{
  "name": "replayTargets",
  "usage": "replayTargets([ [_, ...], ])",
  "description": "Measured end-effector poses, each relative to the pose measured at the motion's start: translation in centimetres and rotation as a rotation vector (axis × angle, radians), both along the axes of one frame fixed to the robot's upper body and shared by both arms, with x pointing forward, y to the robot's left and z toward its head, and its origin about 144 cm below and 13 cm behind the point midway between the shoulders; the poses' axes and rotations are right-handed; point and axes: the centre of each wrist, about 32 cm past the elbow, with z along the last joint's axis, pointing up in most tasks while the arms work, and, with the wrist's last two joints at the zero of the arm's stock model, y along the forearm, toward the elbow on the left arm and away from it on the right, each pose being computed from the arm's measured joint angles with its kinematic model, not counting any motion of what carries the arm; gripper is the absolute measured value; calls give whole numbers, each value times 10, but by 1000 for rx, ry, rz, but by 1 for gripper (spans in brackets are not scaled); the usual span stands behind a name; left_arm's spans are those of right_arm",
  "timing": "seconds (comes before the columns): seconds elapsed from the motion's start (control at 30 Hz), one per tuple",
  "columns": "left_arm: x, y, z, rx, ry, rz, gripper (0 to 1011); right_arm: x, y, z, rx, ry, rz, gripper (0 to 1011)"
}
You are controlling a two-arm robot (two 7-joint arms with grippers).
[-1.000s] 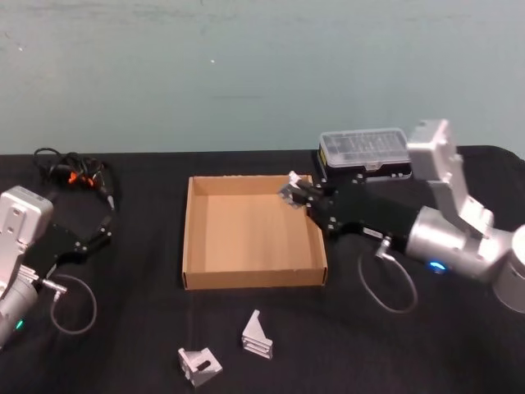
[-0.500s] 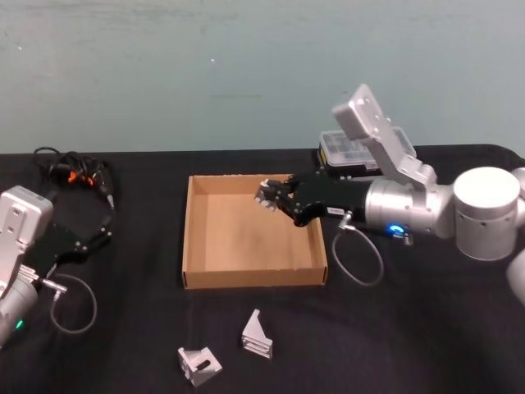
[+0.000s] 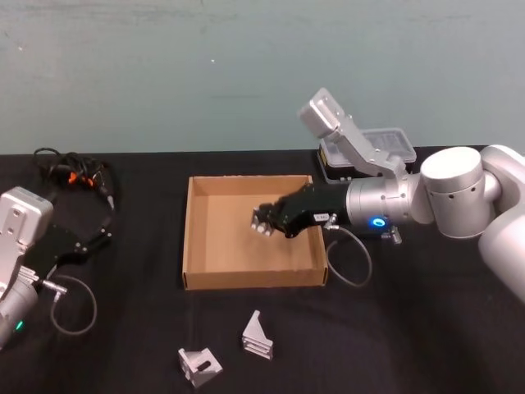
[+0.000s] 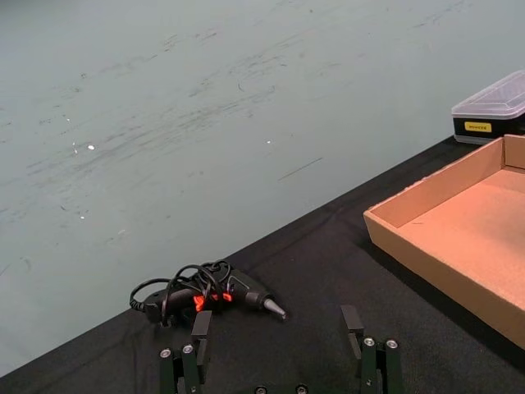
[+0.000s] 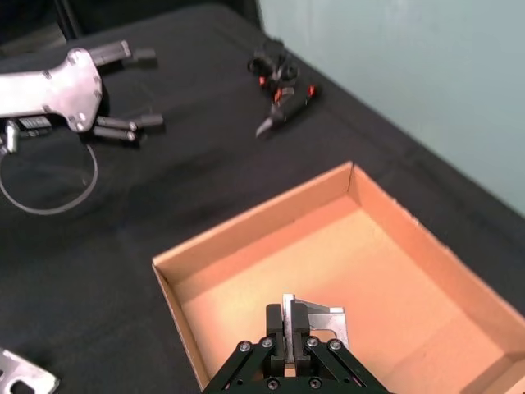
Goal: Use one hand to pick up the angle iron from the table and place it into the box.
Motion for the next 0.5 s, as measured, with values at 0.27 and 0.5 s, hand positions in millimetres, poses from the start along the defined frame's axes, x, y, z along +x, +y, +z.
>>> replayTargets([
  [0.27,0,0,0,0,0,0,1000,7,4,-10,-29,48,-6,66],
  [0.5,0,0,0,0,0,0,1000,10,6,-12,-26,47,-3,66],
])
